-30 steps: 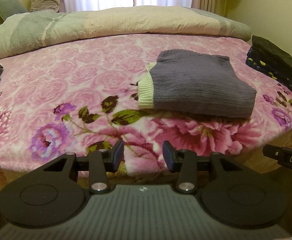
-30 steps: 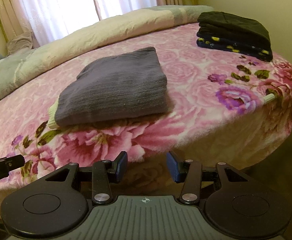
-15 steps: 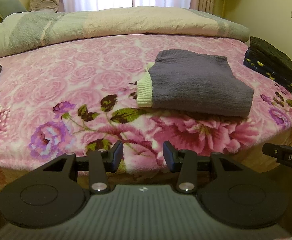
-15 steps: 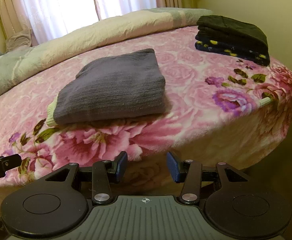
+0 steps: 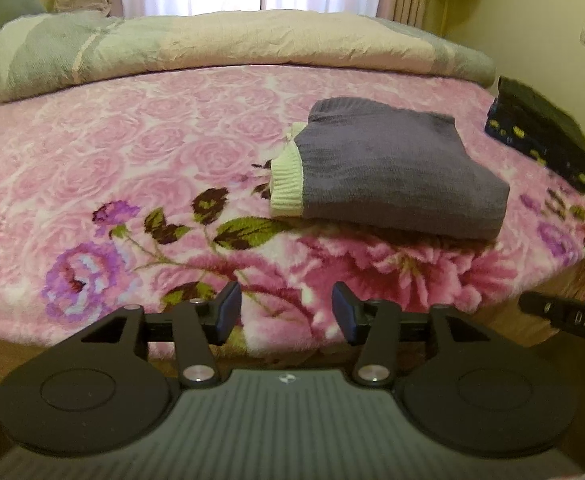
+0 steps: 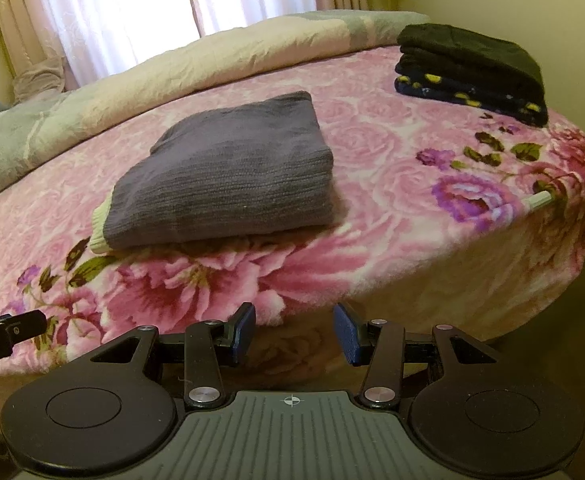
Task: Fold clothes
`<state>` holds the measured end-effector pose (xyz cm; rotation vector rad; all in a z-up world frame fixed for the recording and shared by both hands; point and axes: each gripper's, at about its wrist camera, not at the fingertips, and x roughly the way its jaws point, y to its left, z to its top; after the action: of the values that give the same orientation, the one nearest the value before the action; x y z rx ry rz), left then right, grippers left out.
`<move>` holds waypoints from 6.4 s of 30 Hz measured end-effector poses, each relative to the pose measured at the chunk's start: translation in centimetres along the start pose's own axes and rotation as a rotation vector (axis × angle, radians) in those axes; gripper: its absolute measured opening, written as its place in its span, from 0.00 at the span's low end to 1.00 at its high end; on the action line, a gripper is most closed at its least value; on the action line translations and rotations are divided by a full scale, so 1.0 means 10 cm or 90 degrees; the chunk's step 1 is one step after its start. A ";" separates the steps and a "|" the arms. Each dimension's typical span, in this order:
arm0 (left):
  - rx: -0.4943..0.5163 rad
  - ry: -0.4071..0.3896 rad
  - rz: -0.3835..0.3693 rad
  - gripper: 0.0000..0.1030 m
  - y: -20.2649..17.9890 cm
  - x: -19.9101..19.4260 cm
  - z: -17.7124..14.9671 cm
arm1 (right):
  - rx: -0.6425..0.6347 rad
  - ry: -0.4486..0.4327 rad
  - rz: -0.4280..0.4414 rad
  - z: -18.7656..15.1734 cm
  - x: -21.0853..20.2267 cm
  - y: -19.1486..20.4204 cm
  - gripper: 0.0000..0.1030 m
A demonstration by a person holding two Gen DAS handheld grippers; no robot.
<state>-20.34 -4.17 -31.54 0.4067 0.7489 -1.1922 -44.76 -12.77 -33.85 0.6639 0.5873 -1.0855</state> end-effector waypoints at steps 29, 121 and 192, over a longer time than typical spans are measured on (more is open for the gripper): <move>-0.317 0.169 -0.364 0.66 1.22 2.47 1.29 | 0.300 0.147 0.319 1.36 1.61 -1.46 1.00; -0.022 0.327 -0.570 0.27 -5.19 4.02 4.41 | 0.662 -0.009 0.338 4.63 1.60 -5.43 0.38; 0.436 0.140 -0.336 0.10 -6.37 4.19 3.59 | 0.243 0.006 -0.181 4.62 2.21 -4.42 0.25</move>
<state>-61.63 -77.59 -30.19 0.9571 0.6333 -1.9279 -73.02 -73.92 -27.56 0.9357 0.4954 -1.4813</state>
